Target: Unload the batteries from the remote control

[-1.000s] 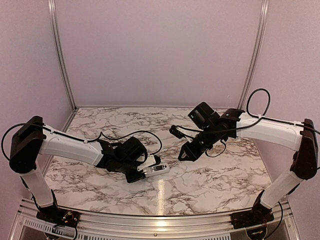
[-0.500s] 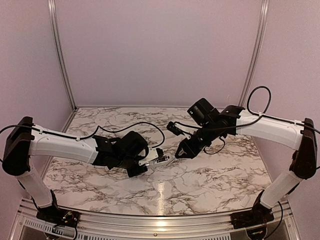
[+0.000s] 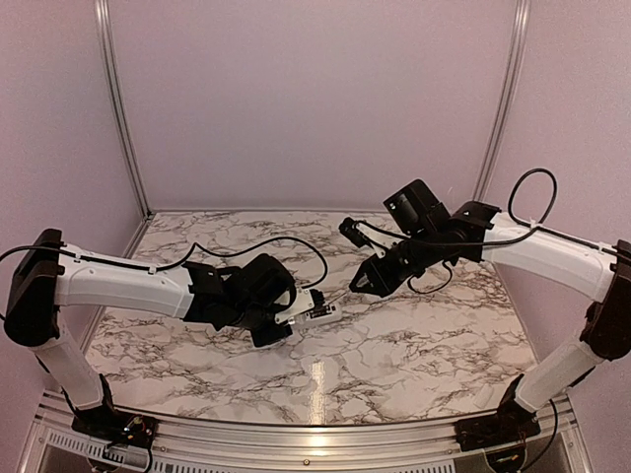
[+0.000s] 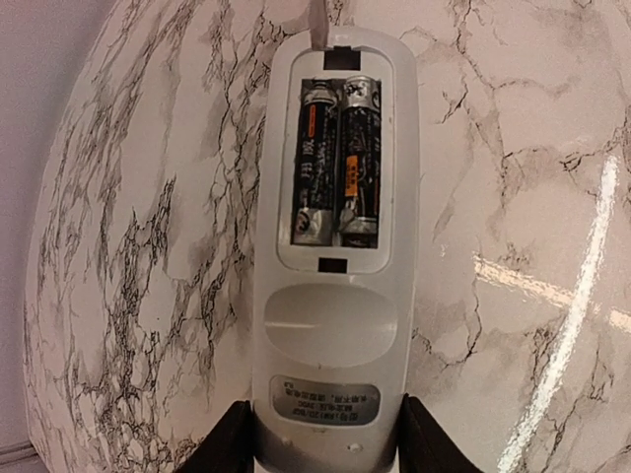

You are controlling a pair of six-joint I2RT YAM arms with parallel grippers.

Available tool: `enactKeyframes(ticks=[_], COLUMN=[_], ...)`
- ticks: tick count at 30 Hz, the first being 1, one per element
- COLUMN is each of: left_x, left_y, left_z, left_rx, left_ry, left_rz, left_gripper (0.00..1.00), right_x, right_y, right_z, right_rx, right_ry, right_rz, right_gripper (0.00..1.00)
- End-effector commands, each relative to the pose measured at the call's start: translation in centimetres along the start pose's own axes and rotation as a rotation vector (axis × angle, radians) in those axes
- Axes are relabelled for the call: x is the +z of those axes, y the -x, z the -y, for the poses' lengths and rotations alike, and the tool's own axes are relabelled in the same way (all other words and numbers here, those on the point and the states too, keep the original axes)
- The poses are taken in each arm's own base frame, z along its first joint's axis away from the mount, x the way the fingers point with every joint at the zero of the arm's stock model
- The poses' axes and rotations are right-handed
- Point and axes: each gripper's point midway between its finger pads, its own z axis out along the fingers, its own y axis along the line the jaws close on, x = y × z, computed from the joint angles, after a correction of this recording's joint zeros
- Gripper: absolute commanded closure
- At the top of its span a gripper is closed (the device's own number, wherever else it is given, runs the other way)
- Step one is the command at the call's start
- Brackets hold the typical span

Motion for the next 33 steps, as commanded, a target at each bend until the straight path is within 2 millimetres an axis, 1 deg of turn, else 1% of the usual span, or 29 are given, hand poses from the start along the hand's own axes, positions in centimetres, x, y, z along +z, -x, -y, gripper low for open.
enactKeyframes(ticks=[1,11,24,33], left_x=[-0.5,-1.3,-1.8,-2.4], left_y=[1.0,1.9,2.6,3.0], left_z=[-0.1,-0.2,-0.6,-0.7], left_rx=[-0.014,-0.024,-0.043,-0.052], left_ry=[-0.008,-0.019,-0.011,-0.011], left_rz=[0.014,0.038,0.061,0.082], left_gripper=[1.0,1.0,1.0,1.0], right_x=[-1.3,-0.4,0.2,0.5], right_y=[1.7,1.0,0.1,0.0], right_z=[0.4,1.1,1.3,1.4], right_rx=[0.013,0.024,0.027,0.026], right_ry=[-0.024,-0.051,-0.052,-0.054], right_rz=[0.077,0.056,0.026,0.019], right_gripper=[1.0,1.0,1.0,1.0])
